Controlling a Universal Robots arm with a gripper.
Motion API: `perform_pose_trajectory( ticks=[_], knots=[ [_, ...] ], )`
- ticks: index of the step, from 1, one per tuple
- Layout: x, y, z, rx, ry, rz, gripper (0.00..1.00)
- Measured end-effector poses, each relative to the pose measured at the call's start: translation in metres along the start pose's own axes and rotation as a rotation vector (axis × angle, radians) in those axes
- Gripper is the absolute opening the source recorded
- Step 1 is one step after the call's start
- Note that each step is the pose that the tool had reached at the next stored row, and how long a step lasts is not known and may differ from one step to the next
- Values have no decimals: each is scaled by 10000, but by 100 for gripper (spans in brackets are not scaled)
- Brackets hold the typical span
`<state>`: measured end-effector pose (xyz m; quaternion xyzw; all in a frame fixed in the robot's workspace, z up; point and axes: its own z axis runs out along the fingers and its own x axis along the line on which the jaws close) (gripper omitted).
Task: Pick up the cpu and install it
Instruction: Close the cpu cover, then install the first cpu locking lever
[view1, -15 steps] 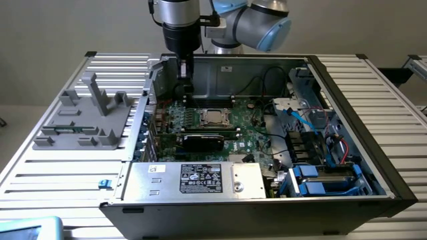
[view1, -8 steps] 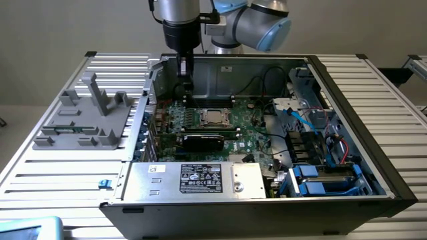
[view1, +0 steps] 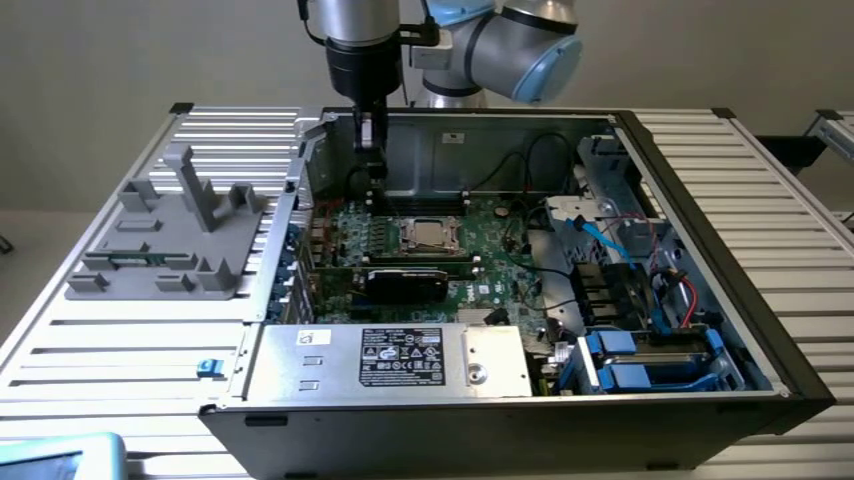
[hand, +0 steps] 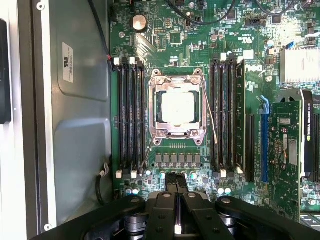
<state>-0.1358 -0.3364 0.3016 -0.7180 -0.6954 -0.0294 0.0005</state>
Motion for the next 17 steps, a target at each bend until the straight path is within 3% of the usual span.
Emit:
perform_pose_trajectory(
  ticks=[10, 17],
  knots=[
    [0, 0, 0, 0, -1, 11, 11],
    [0, 0, 4, -45, -44, 1062, 11]
  ],
)
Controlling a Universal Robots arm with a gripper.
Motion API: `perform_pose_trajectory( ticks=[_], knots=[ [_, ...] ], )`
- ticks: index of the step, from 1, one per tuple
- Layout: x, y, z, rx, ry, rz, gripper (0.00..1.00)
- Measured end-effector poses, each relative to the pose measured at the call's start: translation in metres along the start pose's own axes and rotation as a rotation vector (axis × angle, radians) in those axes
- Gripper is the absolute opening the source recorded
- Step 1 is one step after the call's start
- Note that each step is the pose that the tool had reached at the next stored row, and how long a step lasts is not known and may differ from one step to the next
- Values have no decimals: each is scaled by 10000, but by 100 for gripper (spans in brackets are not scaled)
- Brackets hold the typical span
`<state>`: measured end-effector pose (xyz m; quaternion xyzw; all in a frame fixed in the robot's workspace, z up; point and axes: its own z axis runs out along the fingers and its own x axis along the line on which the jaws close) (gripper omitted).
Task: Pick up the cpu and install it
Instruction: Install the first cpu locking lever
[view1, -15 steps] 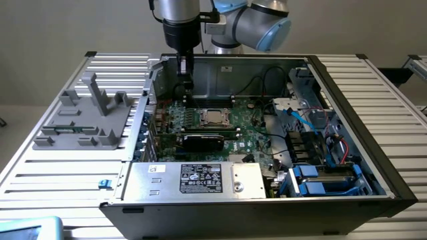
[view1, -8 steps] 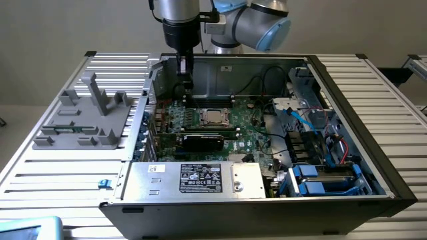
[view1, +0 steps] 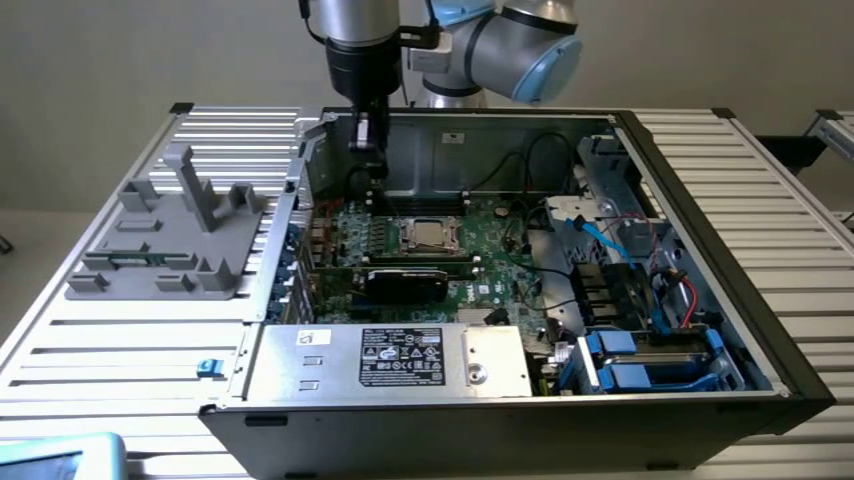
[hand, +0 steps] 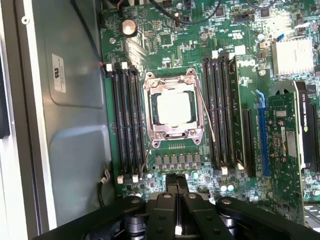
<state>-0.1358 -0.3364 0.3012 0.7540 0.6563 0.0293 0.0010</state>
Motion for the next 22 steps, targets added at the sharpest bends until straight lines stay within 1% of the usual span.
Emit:
perform_pose_trajectory(
  ticks=[22],
  knots=[
    [-1, -1, 33, -153, -142, 3569, 11]
  ],
)
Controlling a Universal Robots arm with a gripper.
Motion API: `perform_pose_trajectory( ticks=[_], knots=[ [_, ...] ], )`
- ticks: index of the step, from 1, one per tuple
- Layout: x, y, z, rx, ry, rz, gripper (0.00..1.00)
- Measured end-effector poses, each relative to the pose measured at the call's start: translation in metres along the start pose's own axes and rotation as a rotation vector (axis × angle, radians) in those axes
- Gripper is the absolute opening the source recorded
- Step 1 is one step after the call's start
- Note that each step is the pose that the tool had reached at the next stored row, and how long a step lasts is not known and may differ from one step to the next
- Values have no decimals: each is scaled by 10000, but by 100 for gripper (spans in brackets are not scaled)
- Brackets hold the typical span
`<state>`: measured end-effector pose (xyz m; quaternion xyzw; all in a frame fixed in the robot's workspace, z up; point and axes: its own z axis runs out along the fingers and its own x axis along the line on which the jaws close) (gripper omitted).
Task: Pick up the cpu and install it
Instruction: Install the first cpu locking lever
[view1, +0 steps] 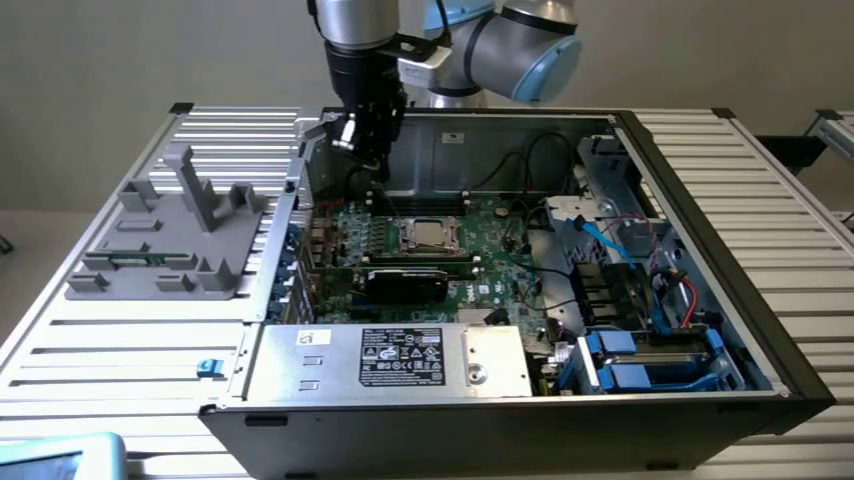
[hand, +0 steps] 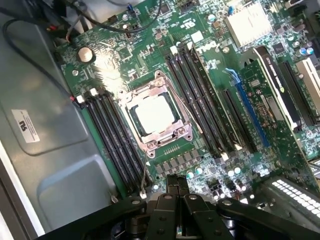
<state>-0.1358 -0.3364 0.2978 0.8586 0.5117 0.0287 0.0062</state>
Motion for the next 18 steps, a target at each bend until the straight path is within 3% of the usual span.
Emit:
perform_pose_trajectory(
  ticks=[13, 18],
  knots=[
    [-2, -2, 43, -91, -87, 2147, 11],
    [-2, -3, 44, -78, -51, 2775, 11]
  ],
)
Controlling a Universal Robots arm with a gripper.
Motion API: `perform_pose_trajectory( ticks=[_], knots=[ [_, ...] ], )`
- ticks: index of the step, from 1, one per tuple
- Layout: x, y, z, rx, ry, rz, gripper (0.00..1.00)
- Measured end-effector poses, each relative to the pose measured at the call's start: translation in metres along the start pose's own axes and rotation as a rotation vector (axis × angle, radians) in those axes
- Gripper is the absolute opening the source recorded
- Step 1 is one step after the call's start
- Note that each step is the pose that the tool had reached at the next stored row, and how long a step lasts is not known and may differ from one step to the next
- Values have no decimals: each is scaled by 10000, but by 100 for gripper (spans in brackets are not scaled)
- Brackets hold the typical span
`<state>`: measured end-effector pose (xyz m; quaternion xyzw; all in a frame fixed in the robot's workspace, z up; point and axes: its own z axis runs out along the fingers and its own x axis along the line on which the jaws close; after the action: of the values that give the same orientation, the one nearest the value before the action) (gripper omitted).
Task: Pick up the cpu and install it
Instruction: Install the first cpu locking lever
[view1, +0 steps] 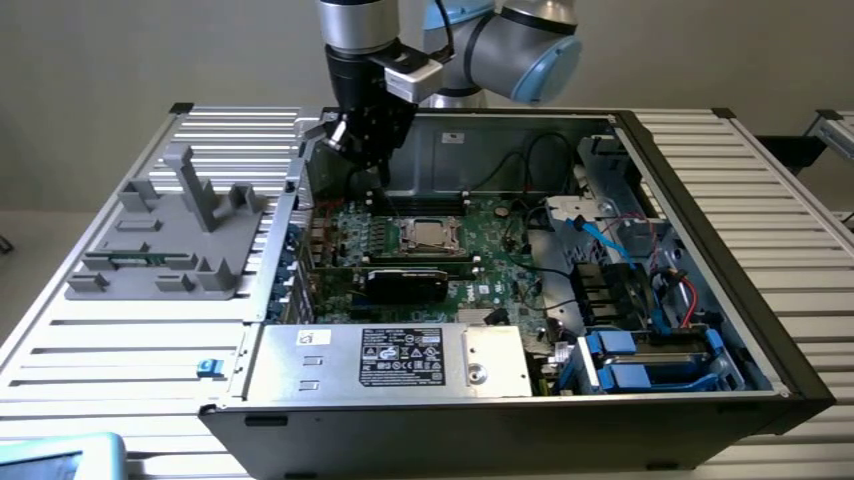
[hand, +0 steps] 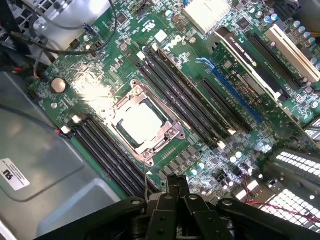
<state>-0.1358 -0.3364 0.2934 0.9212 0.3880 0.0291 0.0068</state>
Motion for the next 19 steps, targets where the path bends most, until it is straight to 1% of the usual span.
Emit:
perform_pose_trajectory(
  ticks=[3, 5, 6, 14, 16, 19],
  knots=[
    [-1, 1, -3, 15, 18, 302, 11],
    [-7, 6, -3, 71, 76, 322, 11],
    [-10, 4, -3, 82, 89, 334, 11],
    [-14, 0, -4, 41, 67, 1214, 11],
    [-26, -11, -8, 38, 65, 1301, 11],
    [-25, -12, -50, 52, 45, 1410, 11]
  ],
)
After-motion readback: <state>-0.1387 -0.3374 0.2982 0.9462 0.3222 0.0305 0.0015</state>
